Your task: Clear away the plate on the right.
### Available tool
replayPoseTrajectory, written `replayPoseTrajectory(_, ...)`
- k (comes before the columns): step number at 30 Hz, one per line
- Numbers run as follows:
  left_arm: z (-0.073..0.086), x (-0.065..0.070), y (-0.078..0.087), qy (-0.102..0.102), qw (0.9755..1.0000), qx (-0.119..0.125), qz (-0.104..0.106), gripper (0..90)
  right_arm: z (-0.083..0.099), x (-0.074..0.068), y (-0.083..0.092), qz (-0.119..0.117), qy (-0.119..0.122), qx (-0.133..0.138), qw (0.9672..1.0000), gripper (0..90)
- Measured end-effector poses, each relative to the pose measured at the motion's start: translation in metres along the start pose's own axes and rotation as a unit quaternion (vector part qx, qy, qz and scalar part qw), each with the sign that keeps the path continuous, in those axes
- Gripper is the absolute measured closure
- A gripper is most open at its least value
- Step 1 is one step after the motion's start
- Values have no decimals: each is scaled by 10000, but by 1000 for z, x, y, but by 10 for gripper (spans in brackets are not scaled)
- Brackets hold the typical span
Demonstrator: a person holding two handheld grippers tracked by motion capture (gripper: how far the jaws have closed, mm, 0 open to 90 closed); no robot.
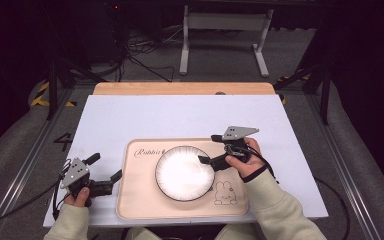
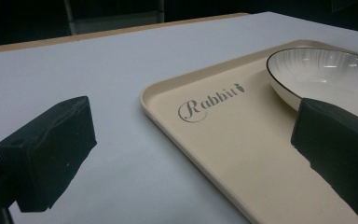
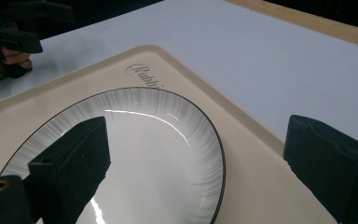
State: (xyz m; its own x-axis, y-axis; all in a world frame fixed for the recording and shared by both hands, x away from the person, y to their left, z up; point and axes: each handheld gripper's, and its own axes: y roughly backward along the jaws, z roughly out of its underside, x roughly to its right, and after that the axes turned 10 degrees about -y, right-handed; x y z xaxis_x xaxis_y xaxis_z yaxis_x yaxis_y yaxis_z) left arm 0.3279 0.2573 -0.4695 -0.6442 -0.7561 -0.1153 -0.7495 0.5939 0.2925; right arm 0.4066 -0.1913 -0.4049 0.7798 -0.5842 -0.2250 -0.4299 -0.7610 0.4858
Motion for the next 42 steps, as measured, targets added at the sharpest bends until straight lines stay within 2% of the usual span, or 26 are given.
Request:
replayPoseTrajectory(4, 0, -1, 0, -1, 10000, -1, 26, 3, 0, 0, 6, 15, -11, 134, 9999, 72)
replayPoseTrajectory(5, 0, -1, 0, 5, 10000, 2, 26, 3, 2, 1, 9, 0, -11, 255, 9997, 73)
replayPoseTrajectory(9, 0, -1, -1, 31, 10000, 13, 23, 3, 4, 3, 15, 44, 115, 269, 9996, 73)
replayPoseTrajectory(14, 0, -1, -1, 40, 10000, 13, 26, 3, 7, 6, 25, 42, 146, 403, 9991, 72)
replayPoseTrajectory(21, 0, -1, -1, 44, 10000, 13, 26, 3, 12, 14, 40, 147, 103, 612, 9980, 73)
replayPoseTrajectory(42, 0, -1, -1, 48, 10000, 9, 25, 3, 20, 34, 77, 418, -39, 937, 9947, 72)
